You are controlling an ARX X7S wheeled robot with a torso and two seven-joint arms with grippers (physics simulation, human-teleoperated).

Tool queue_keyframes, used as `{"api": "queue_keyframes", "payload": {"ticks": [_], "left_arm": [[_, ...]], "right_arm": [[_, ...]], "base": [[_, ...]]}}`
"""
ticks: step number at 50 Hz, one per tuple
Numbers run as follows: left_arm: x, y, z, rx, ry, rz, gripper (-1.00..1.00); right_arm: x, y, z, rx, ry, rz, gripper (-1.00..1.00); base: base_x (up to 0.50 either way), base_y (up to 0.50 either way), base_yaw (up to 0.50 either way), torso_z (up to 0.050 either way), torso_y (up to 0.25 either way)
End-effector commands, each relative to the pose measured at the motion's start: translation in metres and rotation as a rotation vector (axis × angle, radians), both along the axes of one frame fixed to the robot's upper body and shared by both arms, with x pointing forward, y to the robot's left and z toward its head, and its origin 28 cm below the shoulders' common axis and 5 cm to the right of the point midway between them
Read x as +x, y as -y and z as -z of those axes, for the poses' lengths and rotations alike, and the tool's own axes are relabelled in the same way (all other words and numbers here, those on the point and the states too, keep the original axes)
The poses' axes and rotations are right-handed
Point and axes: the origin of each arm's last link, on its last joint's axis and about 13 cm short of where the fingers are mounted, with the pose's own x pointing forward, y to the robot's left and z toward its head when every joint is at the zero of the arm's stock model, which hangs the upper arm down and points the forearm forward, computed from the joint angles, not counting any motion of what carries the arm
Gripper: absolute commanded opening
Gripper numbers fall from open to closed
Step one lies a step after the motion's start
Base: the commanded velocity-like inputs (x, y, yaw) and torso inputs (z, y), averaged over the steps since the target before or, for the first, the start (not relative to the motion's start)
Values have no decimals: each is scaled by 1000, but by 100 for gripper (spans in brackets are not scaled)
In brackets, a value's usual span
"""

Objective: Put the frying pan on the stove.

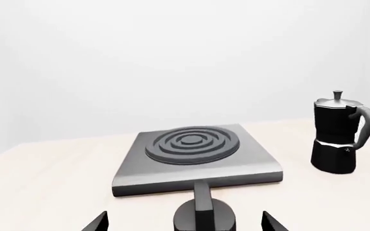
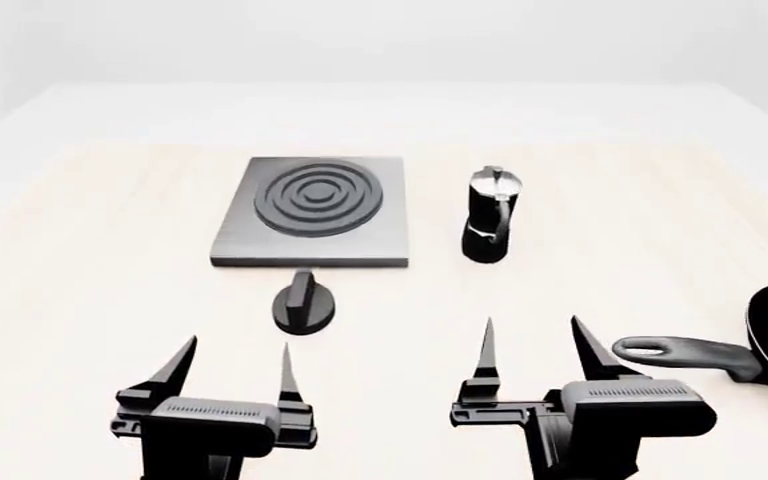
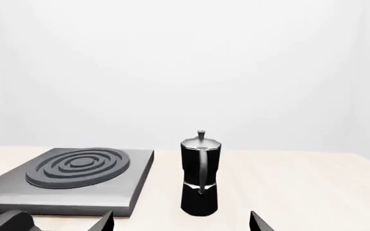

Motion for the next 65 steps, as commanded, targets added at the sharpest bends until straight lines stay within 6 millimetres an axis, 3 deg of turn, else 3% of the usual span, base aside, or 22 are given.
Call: {"api": "queue_keyframes", "payload": {"ticks": [1,30,39,65], "left_arm": [[-1,1,1,-1,-1,6,100],[-1,-1,-7,6,16,12,100],[-2,-3,-6,-4,21,0,100],[-1,-2,1,-20,10,-1,100]], "right_arm": [[0,0,1,-1,0,-2,100],[2,-5,-3,-1,-2,-12,100],[9,-4,-15,156,-11,233,100],[28,-9,-27,316,19,594,100]], "base": [[348,0,0,0,0],[347,0,0,0,1],[0,0,0,0,0],[0,0,0,0,0]]}}
